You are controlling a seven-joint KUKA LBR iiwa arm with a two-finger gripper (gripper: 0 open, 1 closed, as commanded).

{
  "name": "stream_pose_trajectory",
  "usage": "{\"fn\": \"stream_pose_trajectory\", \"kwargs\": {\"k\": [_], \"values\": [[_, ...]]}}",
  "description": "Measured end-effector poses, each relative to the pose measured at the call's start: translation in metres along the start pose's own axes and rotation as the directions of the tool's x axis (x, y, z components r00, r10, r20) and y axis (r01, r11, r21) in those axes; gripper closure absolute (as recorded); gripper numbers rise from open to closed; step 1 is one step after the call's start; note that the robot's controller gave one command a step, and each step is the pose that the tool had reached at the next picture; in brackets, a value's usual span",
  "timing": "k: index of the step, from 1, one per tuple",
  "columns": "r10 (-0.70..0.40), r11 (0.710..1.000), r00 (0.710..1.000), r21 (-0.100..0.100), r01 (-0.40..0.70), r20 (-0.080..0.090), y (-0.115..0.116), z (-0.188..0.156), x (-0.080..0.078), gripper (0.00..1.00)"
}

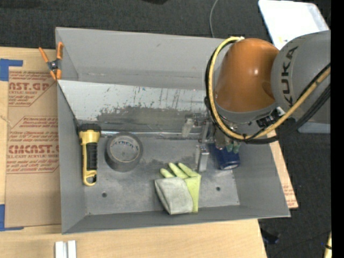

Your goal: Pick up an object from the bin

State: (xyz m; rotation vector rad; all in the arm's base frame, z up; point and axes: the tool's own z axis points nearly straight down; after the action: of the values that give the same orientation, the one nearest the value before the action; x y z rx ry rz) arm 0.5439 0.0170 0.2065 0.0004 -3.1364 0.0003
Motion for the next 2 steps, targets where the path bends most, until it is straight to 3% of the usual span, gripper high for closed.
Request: {"fn": "stream_pose_trajectory", "kwargs": {"k": [1,2], "values": [[0.001,1.0,1.0,0.0,-0.001,0.007,0.0,-0.003,-0.002,0.0],[-0.069,0.998,0.998,0.001,0.069,0.012,-0.004,0.093,0.008,0.0]]}}
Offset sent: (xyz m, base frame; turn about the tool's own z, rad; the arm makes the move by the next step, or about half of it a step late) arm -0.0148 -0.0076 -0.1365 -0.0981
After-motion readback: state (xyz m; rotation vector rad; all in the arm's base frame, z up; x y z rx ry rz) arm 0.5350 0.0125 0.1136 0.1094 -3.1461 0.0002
